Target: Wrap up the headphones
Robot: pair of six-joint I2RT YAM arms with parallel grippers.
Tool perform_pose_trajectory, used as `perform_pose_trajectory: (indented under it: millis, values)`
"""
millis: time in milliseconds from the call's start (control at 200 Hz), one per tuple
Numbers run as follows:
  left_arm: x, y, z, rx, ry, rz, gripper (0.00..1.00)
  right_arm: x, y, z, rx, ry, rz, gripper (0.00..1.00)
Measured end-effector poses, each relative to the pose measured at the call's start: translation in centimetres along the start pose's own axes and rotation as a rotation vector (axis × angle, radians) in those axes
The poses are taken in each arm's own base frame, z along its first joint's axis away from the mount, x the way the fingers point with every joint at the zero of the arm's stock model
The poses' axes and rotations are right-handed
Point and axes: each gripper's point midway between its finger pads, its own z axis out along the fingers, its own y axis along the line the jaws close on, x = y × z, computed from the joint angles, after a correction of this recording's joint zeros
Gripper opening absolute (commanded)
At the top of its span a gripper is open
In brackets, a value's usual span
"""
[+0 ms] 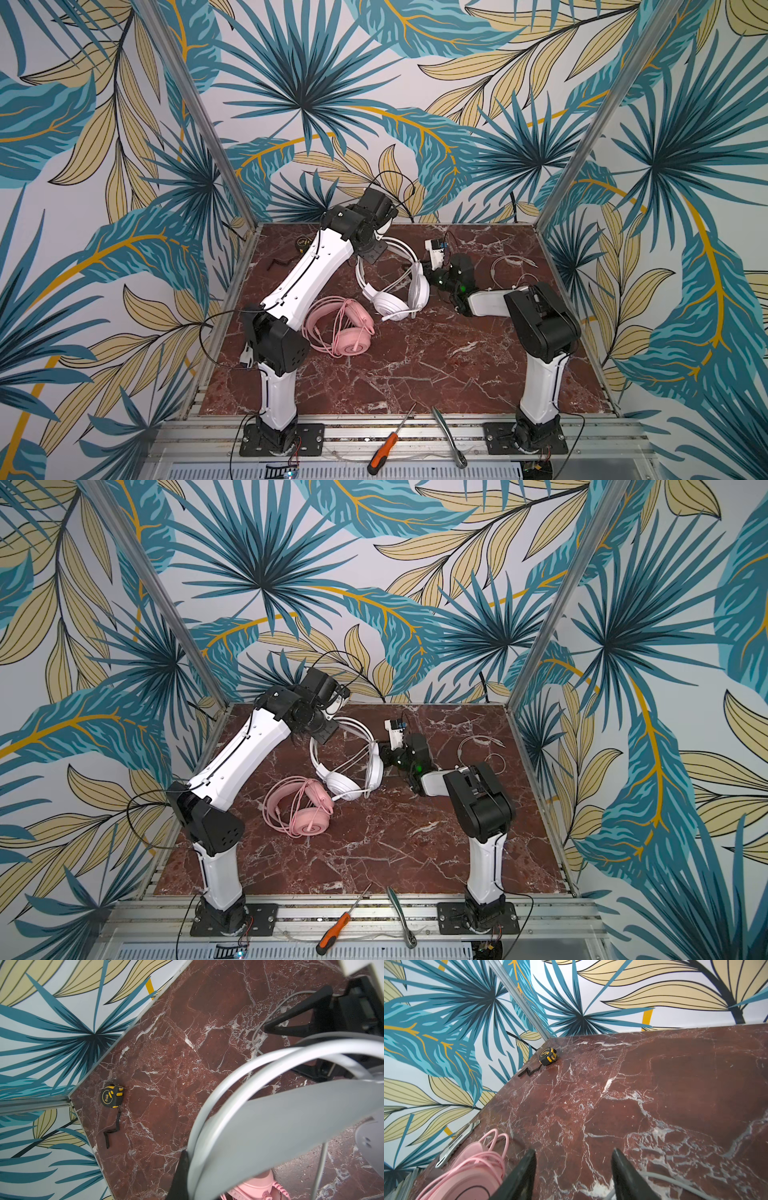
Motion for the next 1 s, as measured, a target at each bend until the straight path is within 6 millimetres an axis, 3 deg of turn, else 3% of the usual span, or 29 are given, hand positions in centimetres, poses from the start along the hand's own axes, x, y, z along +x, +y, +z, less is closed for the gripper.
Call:
perform_pose_trajectory:
  millis: [220, 315, 491, 626, 1002]
  values:
    - [0.0, 0.0, -0.1, 0.017, -0.005, -0.018, 0.00, 1.6, -1.1, 1.4, -0.012, 0.024, 0.109, 0.41]
    - [0.0, 0.3, -0.5, 0.020, -0.014, -0.034, 0.00, 2.5, -1.4, 1.6, -0.018, 0.040, 0.148, 0.30]
    - [0.0, 0.9, -1.2, 0.020, -0.031, -0.056, 0.00, 2.1, -0.9, 1.4, -0.043, 0.014, 0.145, 0.11]
    - [0.0, 1.1, -1.2, 0.026, -0.031, -0.071, 0.00, 3.2, -0.7, 0.2, -0.037, 0.026, 0.147, 0.00]
    - [-0.6, 1.5, -1.9, 0.041, -0.059, -0.113, 0.00, 3.9, 1.1, -2.9, -0.049, 0.041, 0.141, 0.00]
